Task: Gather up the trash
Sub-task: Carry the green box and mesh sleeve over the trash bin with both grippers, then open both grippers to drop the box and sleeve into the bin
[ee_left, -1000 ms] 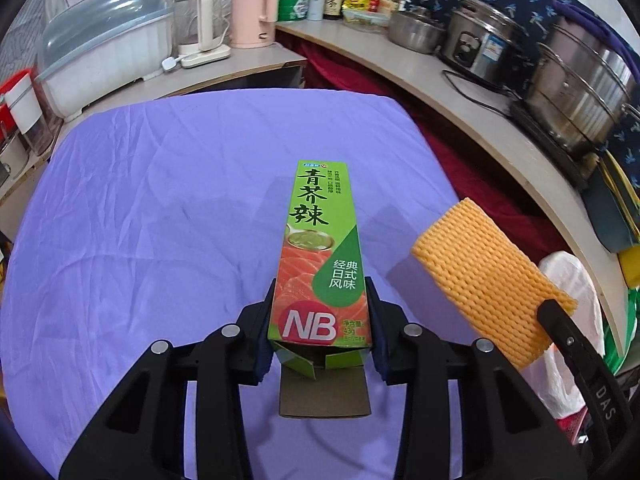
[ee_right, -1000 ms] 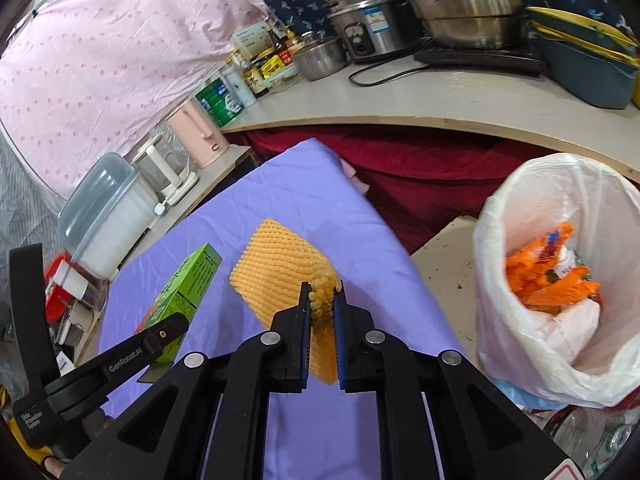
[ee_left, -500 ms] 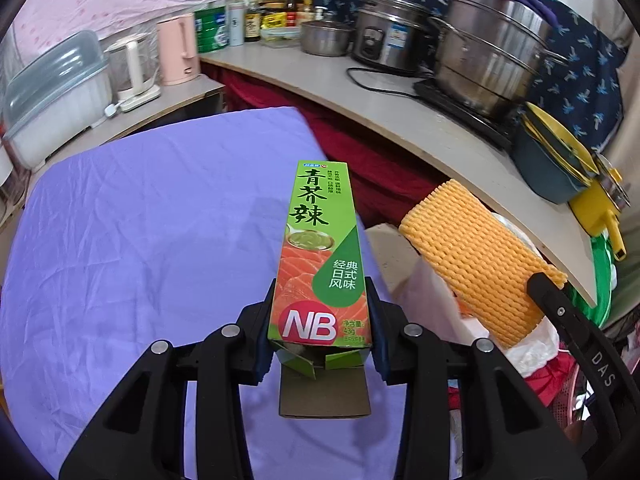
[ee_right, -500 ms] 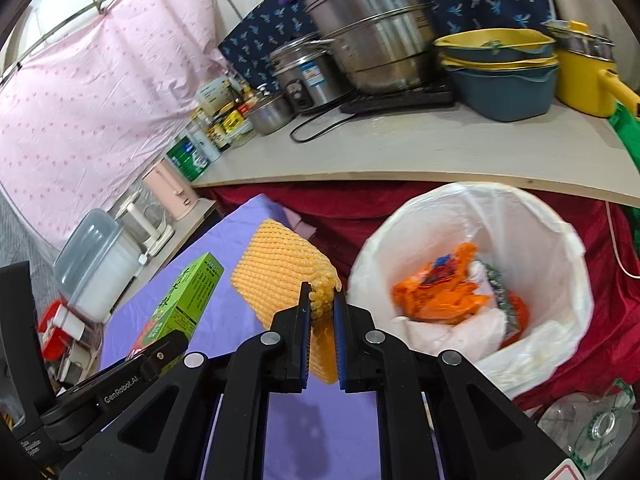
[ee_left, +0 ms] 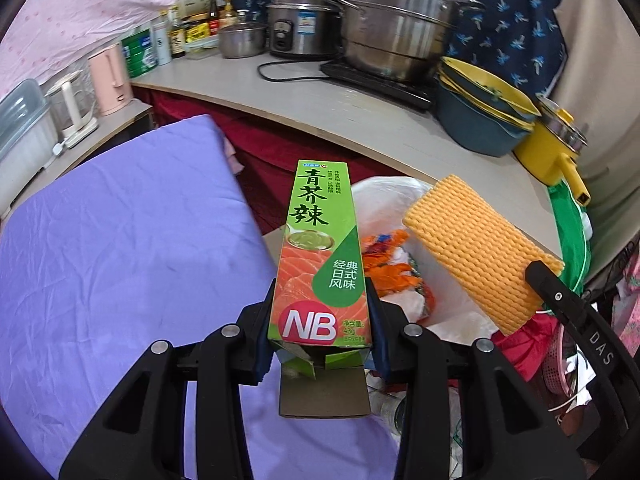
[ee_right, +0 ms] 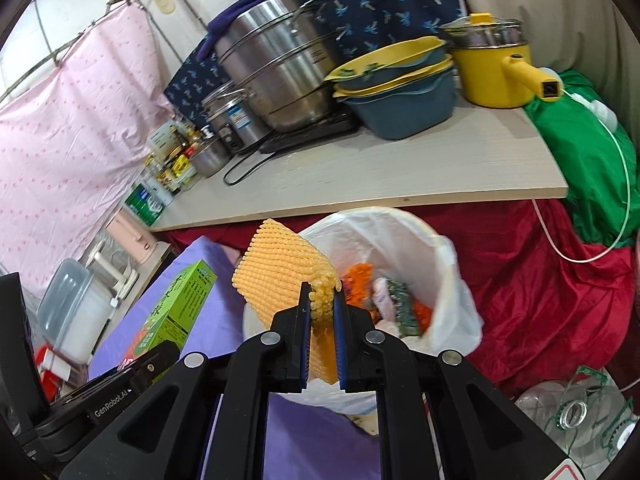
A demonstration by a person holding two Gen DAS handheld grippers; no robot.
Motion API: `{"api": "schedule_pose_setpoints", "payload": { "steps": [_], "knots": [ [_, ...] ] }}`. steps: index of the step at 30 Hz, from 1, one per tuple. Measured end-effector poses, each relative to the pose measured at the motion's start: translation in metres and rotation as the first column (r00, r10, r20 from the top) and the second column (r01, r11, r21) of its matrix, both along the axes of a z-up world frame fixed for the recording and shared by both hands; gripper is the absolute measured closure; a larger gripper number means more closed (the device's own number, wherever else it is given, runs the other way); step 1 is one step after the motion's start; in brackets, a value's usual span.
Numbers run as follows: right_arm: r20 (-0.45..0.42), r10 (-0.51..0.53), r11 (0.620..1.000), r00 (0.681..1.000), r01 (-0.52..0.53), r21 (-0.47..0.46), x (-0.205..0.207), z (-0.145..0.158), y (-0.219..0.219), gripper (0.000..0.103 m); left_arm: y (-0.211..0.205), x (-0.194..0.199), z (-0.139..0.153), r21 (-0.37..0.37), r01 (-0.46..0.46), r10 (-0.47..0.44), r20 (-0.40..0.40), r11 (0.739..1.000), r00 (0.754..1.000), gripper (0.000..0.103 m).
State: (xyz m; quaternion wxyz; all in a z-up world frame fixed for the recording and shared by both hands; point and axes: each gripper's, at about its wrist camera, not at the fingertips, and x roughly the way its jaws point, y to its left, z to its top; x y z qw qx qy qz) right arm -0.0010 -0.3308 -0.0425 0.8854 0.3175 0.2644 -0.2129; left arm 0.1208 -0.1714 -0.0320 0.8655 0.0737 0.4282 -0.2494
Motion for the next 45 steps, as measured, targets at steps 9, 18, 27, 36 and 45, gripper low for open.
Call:
{"api": "schedule_pose_setpoints", "payload": {
  "steps": [9,18,27,36,45],
  "knots": [
    [-0.005,-0.084,0.996,0.996,0.084,0.017,-0.033,-0.008,-0.037,0.093,-0.049,-0.021,-0.01,0.01,0.096,-0.095,-0.03,0.995,0.995,0.066],
    [-0.013,-0.116,0.993,0.993,0.116,0.026,-0.045,-0.015,-0.052,0.093,-0.072,-0.027,-0.02,0.019,0.141,-0.14,-0.046,0.99,0.989,0.066],
    [-0.028,-0.109,0.993,0.994,0.109,0.034,-0.041,-0.023,-0.056,0.093,-0.077,-0.026,-0.019,0.028,0.122,-0.122,0.0,0.992,0.992,0.038],
    [-0.032,-0.073,0.997,0.997,0.074,0.032,-0.022,-0.023,-0.048,0.092,-0.052,-0.008,-0.015,0.021,0.035,-0.036,0.01,0.999,0.999,0.027],
    [-0.042,-0.023,1.0,0.999,0.023,0.012,0.015,-0.019,-0.036,0.088,-0.011,0.012,-0.011,0.014,-0.055,0.054,0.021,0.998,0.998,0.026]
  ]
}}
